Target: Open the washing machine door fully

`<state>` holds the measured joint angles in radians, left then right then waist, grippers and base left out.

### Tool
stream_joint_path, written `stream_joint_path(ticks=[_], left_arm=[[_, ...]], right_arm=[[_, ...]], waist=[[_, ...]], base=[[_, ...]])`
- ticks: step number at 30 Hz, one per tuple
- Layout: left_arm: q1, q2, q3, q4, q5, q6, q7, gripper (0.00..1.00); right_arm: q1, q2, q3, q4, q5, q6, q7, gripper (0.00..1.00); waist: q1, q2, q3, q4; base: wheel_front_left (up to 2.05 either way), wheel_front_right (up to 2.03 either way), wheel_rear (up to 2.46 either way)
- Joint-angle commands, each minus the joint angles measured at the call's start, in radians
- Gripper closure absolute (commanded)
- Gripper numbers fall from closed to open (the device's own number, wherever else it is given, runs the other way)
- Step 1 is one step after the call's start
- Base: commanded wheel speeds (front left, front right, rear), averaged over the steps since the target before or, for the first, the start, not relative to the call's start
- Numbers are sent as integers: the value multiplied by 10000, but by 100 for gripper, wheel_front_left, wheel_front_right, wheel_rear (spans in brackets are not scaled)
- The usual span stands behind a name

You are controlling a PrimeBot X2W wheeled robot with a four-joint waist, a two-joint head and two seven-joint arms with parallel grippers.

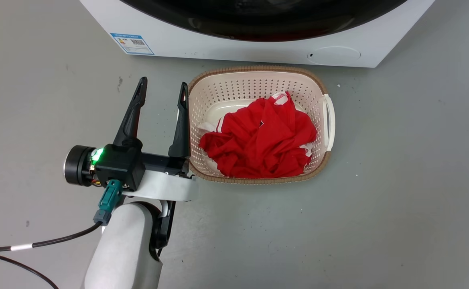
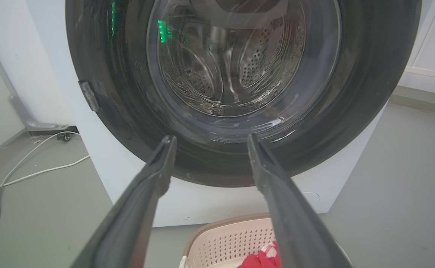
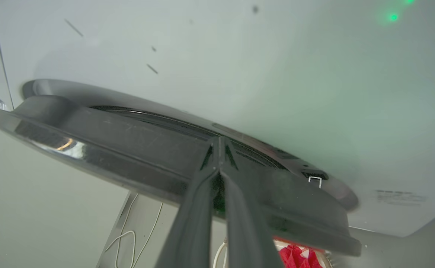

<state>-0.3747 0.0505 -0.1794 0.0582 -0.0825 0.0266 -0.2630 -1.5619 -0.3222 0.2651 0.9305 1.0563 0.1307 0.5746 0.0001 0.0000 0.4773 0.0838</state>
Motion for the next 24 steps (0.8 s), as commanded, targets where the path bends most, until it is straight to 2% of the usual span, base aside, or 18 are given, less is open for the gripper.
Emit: stream_joint_path(ticks=[1,15,19,24], left_arm=[[-154,-6,-14,-26,-45,35,-25,0],[-236,-6,-92,35,-148,159,-25,0],[-257,-6,-79,37,-125,147,-25,0],[-294,-4,-80,73,-126,129,-25,0]], right_arm=[[-39,173,52,-33,4,0,248,100],[540,382,-485,-906,817,14,2447,100],[636,220,-723,-1102,632,13,2271,100],[785,397,-896,-1263,670,11,2632,100]], waist=[[-1,0,43,34],[-1,0,77,-15],[-1,0,109,-94],[-1,0,114,-146]], base=[[0,0,0],[0,0,0],[0,0,0],[0,0,0]])
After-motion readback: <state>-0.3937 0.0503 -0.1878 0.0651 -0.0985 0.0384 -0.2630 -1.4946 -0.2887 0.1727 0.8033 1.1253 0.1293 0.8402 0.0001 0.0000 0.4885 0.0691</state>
